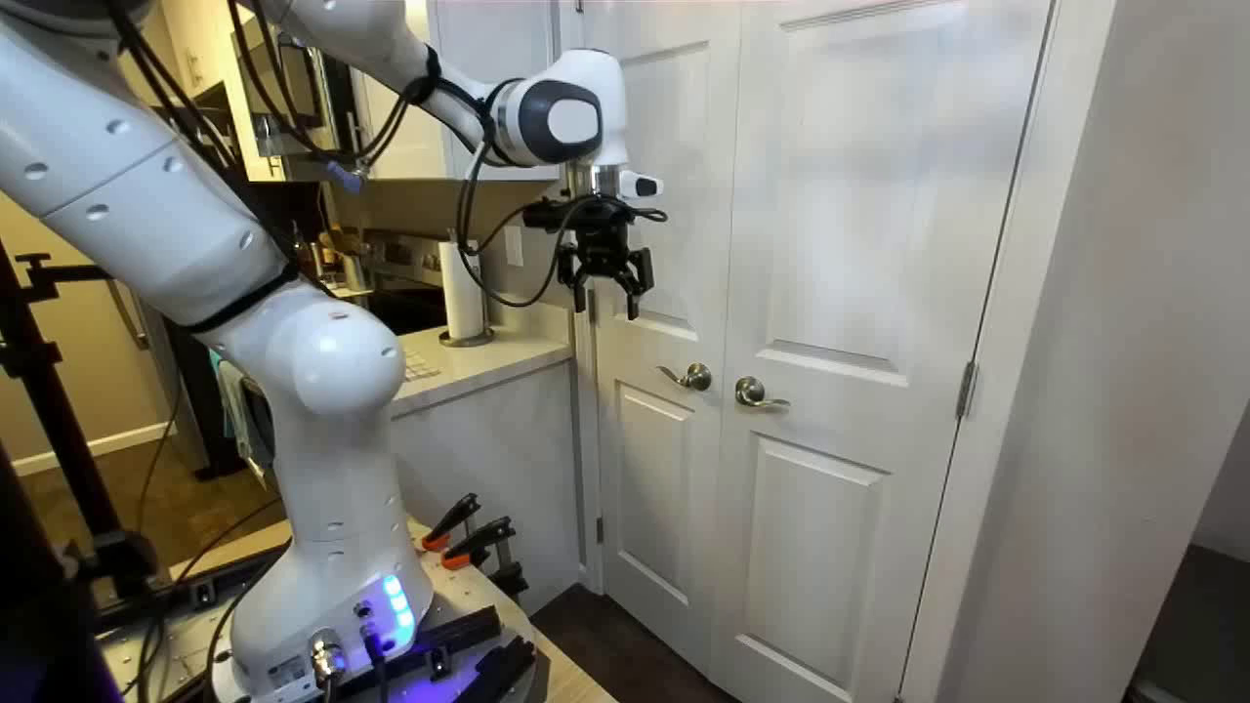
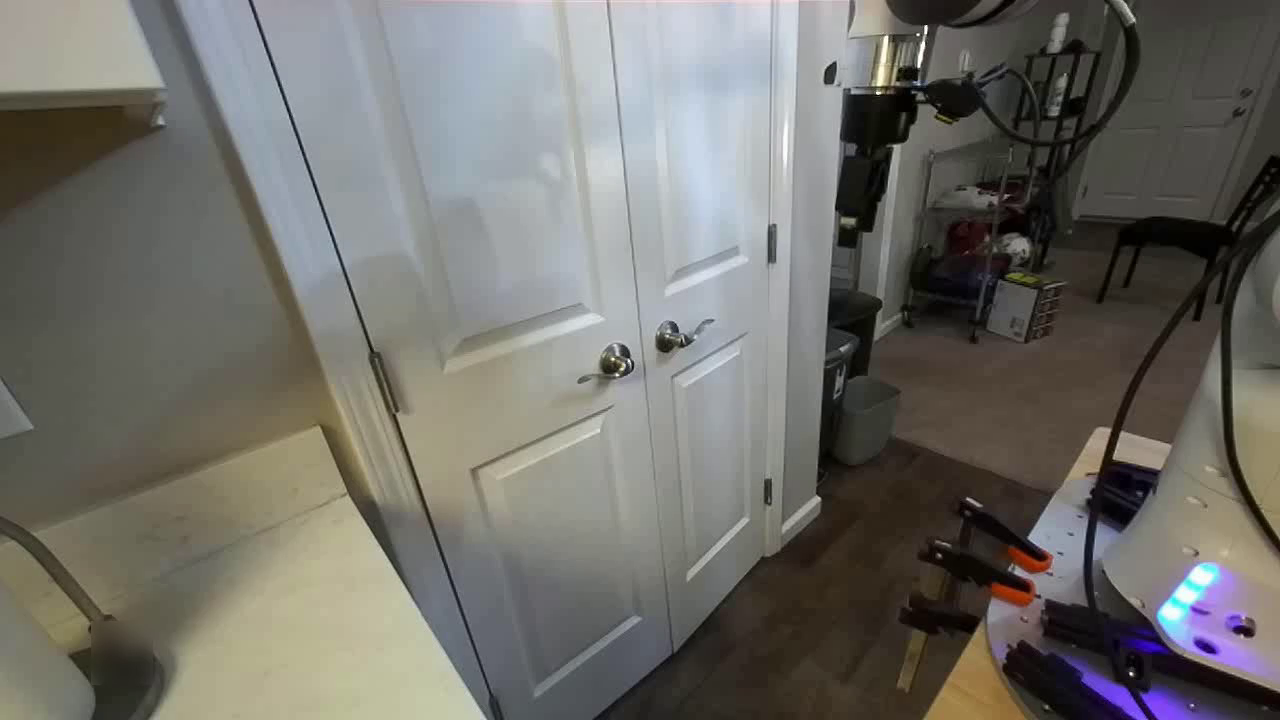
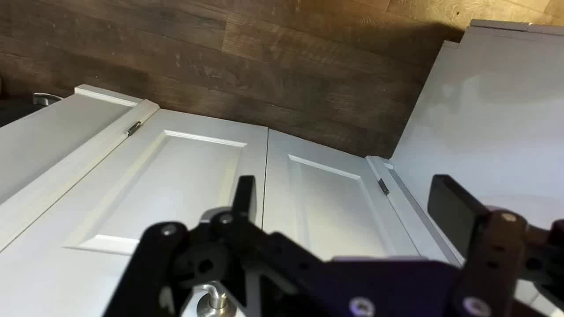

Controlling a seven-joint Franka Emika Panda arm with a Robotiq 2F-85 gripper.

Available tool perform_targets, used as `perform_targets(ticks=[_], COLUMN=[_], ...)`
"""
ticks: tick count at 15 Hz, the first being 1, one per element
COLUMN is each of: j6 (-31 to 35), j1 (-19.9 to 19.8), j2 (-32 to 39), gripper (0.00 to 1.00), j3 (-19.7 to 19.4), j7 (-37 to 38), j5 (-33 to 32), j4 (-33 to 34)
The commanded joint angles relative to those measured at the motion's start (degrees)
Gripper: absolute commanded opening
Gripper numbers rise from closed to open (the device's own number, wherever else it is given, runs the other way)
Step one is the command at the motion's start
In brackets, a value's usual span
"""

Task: Open the left pantry door.

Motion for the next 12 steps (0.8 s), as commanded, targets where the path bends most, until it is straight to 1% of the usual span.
perform_targets(ticks=[1,10,12], j6=[-0.13,-0.95,2.08], j1=[-0.42,-0.69,-0.66], j2=[0.03,0.26,2.98], gripper=[1.00,1.00,1.00], j3=[0.40,0.84,1.05], j7=[-0.18,0.32,0.73], j5=[0.24,-0.43,-0.65], j4=[0.10,0.51,1.53])
